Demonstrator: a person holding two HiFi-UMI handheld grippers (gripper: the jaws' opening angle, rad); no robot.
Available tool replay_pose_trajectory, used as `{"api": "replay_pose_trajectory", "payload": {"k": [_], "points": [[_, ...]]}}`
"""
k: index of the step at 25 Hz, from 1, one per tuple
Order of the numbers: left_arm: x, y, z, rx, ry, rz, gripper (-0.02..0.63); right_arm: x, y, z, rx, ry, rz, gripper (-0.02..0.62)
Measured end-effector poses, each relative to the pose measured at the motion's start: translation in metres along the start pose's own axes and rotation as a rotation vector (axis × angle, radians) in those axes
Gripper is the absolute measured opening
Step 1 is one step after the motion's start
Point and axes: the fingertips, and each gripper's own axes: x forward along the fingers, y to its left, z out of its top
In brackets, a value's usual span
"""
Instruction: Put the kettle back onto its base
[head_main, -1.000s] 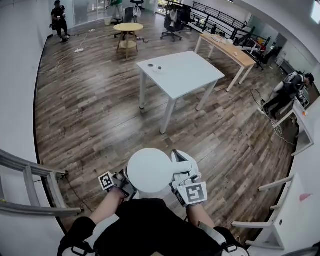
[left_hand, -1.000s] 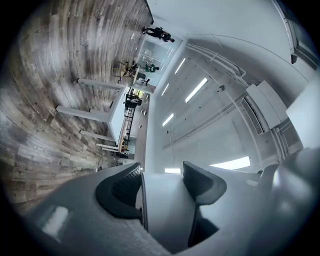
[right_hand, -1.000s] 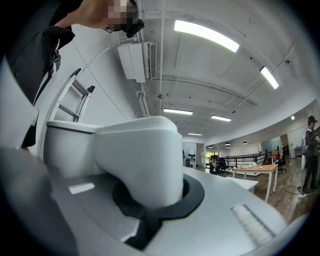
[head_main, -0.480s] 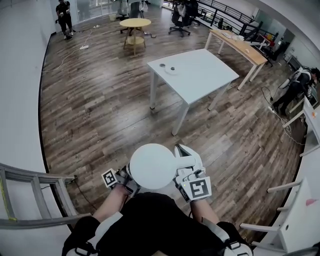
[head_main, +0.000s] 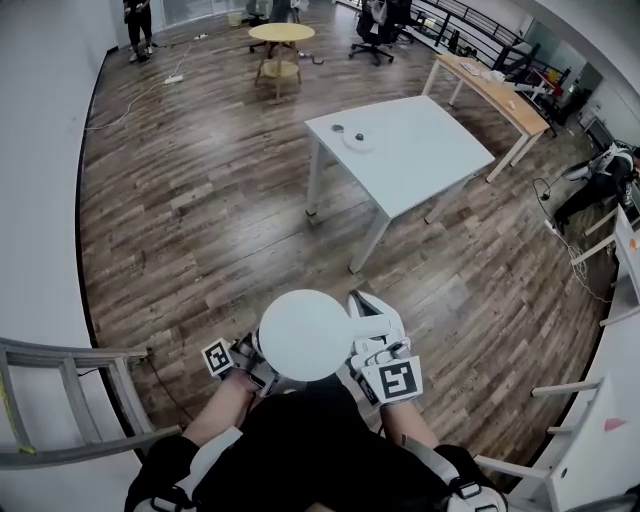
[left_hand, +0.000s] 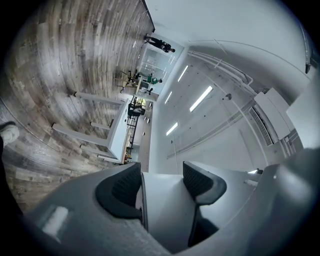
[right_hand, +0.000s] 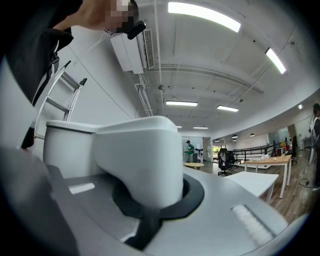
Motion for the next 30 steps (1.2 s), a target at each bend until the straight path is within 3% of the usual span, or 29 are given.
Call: {"api": "replay_pose_trajectory", "payload": {"k": [9,22,30], "points": [[0.065,0.012,0.044,0.037,-0.054,-0.022,0.267,0.068,-0.052,0.003,-0.002,-0.031,0.068,0.005],[0.186,0.047,0.065,0.067,-0.018,-0.006,0.265,0.123,-0.168,0.000,0.029,-0.077,0.019,0.005],[0.222,0.066,0.068,0.062,-0.036,-0.002,0.265,0.142,-0.206,-0.003,0.014,-0.065,0.030,0.005]]}}
